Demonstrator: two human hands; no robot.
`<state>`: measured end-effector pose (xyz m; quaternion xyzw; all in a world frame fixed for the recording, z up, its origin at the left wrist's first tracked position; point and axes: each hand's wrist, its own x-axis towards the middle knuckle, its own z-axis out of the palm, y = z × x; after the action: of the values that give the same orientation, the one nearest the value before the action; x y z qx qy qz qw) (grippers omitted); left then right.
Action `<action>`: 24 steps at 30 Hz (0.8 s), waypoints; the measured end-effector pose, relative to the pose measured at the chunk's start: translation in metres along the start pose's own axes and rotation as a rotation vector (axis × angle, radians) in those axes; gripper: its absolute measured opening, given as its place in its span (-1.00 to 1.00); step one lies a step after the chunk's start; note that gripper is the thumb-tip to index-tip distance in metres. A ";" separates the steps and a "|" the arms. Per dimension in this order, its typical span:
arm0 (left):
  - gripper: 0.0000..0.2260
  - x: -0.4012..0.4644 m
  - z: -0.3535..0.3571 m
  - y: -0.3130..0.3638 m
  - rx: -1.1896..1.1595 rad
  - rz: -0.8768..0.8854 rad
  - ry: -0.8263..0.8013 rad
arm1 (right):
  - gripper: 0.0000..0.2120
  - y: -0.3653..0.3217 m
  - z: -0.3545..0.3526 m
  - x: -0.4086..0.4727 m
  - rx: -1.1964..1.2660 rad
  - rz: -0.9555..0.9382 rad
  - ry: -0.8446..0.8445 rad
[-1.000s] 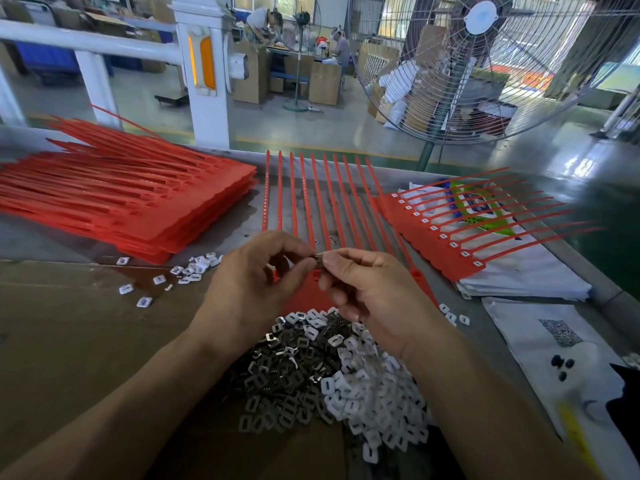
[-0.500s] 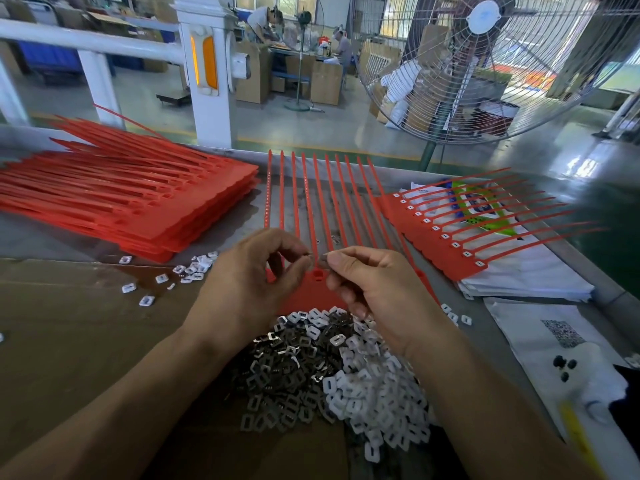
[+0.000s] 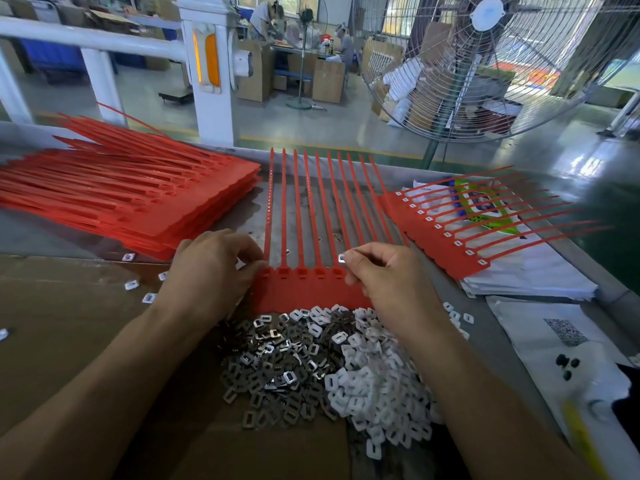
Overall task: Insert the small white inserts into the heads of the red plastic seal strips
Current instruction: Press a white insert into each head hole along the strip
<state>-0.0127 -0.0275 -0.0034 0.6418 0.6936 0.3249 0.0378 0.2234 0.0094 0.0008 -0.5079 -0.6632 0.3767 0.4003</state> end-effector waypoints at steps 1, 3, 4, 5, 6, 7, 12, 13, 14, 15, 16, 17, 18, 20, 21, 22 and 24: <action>-0.97 0.000 0.000 0.000 0.015 -0.009 -0.008 | -0.86 0.000 0.000 0.000 -0.004 0.004 -0.002; -0.96 0.001 0.000 0.000 0.028 -0.019 -0.017 | -0.86 0.000 0.000 0.000 -0.010 0.006 -0.007; -0.96 0.001 0.000 0.000 0.026 -0.018 -0.020 | -0.86 0.000 0.000 0.000 -0.016 0.006 -0.010; -0.97 0.000 0.000 0.000 0.026 -0.014 -0.024 | -0.85 0.000 0.001 0.000 -0.022 0.004 -0.015; -0.98 0.000 0.001 0.001 0.029 -0.011 -0.027 | -0.84 0.000 0.001 0.000 -0.027 0.000 -0.021; -0.98 0.000 0.001 0.001 0.034 -0.010 -0.031 | -0.83 0.000 0.002 0.000 -0.030 -0.004 -0.027; -0.99 0.000 0.003 0.000 0.065 -0.016 -0.012 | -0.81 0.000 0.004 0.000 -0.033 -0.017 -0.045; -0.98 0.000 0.003 0.000 0.067 -0.017 -0.011 | -0.81 0.000 0.004 0.000 -0.037 -0.018 -0.049; -0.98 0.000 0.004 -0.001 0.066 -0.018 -0.011 | -0.82 0.000 0.005 -0.001 -0.043 -0.018 -0.053; -0.97 0.000 0.004 -0.001 0.062 -0.019 -0.013 | -0.82 0.000 0.005 -0.001 -0.049 -0.018 -0.057; -0.96 0.000 0.004 -0.001 0.058 -0.022 -0.016 | -0.83 0.000 0.005 -0.001 -0.056 -0.017 -0.060; -0.95 0.000 0.004 -0.001 0.055 -0.025 -0.018 | -0.84 0.000 0.005 -0.001 -0.061 -0.017 -0.063; -0.95 0.000 0.004 -0.001 0.052 -0.026 -0.019 | -0.85 0.000 0.005 -0.001 -0.063 -0.017 -0.064; -0.94 0.000 0.004 -0.001 0.039 -0.025 -0.010 | -0.86 -0.001 0.005 -0.002 -0.058 -0.016 -0.068; -0.94 0.000 0.004 -0.001 0.026 -0.026 0.003 | -0.86 -0.001 0.005 -0.002 -0.054 -0.015 -0.070; -0.94 0.000 0.004 -0.001 0.007 -0.027 0.021 | -0.87 -0.001 0.005 -0.002 -0.048 -0.014 -0.071; -0.93 0.000 0.006 0.001 -0.064 -0.015 0.055 | -0.88 -0.002 0.005 -0.002 -0.018 -0.008 -0.077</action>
<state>-0.0096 -0.0255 -0.0076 0.6258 0.6885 0.3641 0.0417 0.2186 0.0064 0.0003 -0.4940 -0.6835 0.3885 0.3713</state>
